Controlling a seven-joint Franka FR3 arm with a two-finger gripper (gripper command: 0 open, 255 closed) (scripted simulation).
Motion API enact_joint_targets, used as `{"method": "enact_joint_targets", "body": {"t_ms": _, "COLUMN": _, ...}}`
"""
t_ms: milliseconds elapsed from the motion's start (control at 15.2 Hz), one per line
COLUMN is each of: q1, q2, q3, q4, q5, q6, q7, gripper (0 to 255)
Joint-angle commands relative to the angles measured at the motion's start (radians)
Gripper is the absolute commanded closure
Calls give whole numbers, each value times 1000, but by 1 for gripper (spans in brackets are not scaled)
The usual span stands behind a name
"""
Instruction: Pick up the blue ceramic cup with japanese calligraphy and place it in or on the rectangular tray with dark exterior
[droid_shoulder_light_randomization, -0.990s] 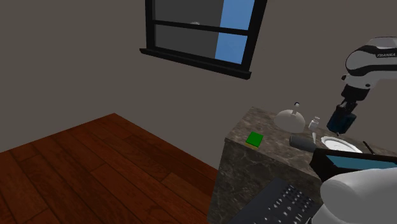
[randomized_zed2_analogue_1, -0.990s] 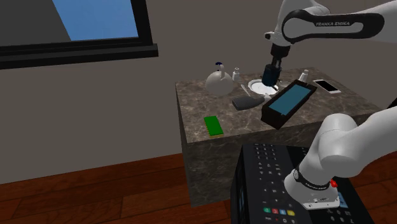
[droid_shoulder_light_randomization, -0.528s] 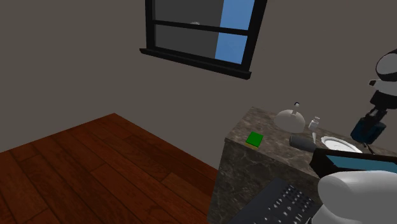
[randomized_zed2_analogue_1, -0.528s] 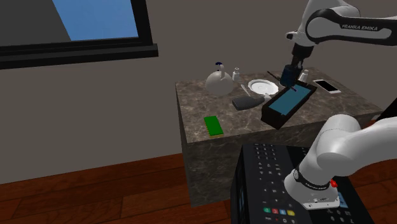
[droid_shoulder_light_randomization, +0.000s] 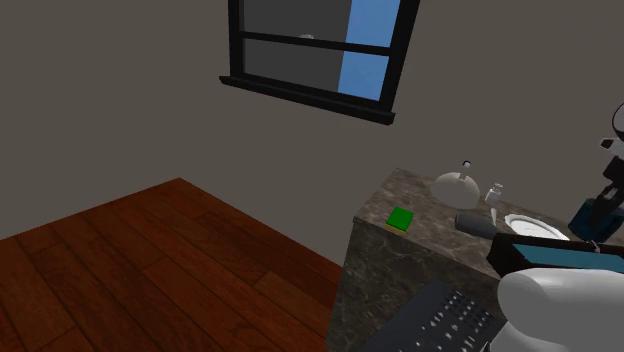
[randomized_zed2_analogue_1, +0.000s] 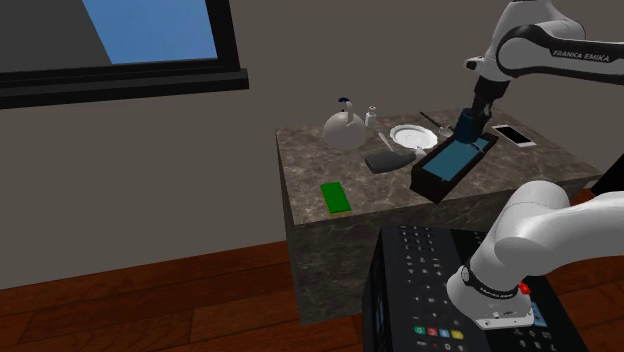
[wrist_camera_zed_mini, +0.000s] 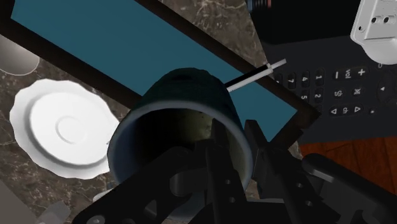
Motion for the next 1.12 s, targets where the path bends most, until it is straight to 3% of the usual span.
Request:
{"method": "enact_joint_targets", "body": {"t_ms": 0, "q1": -6, "q2": -5, "q3": -12, "q4": -26, "q5": -12, "q6": 23, "q7": 1, "gripper": 255}}
{"method": "enact_joint_targets", "body": {"t_ms": 726, "q1": -19, "q2": 8, "q3": -87, "q4": -150, "q5": -74, "q6": 163, "q7": 19, "gripper": 255}}
{"method": "enact_joint_targets", "body": {"t_ms": 1056, "q1": -19, "q2": 8, "q3": -87, "q4": -150, "q5": -74, "q6": 163, "q7": 19, "gripper": 255}}
